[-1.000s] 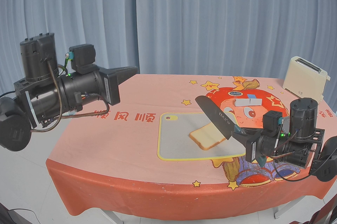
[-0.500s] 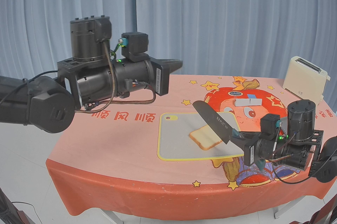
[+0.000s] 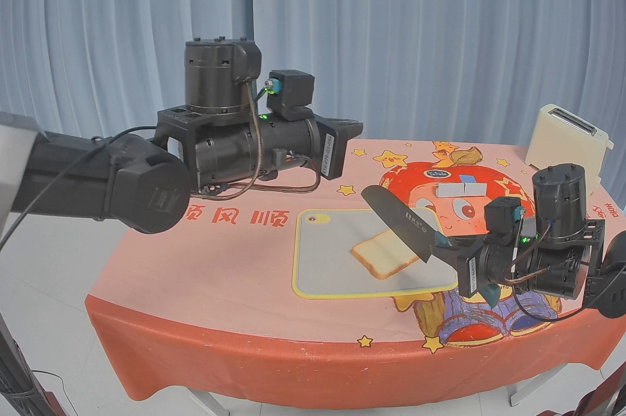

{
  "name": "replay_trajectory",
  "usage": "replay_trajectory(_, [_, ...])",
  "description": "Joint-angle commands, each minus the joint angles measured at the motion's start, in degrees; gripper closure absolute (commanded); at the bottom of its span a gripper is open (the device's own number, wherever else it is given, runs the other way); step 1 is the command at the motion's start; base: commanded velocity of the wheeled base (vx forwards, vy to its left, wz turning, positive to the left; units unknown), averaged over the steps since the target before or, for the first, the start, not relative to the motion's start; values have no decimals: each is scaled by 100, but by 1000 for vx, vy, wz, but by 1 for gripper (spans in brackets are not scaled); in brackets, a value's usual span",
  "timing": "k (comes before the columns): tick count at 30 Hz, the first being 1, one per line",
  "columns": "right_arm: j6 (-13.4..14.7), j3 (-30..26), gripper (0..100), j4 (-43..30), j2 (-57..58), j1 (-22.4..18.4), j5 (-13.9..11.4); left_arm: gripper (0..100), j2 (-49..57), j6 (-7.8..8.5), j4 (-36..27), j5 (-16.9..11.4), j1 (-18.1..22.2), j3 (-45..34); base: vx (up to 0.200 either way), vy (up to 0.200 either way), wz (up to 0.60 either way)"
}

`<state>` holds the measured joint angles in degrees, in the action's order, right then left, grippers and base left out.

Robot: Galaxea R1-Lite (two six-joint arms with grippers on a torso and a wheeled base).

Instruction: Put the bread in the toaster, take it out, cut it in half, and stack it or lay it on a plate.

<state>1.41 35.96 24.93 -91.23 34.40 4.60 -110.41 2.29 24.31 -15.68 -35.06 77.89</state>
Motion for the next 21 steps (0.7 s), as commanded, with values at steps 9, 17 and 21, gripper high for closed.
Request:
replay_trajectory(9, [-18,-10,100,47,-17,-12,-3,100,-1079,-1,21,12,-27,807,0,0,0])
replay_trajectory(17, [43,34,100,-14,-44,-12,-29,100,-1404,-1,39,12,-238,992,0,0,0])
replay_trajectory(21, [43,25,100,-23,-44,14,-3,100,-1466,-1,48,12,-247,930,0,0,0])
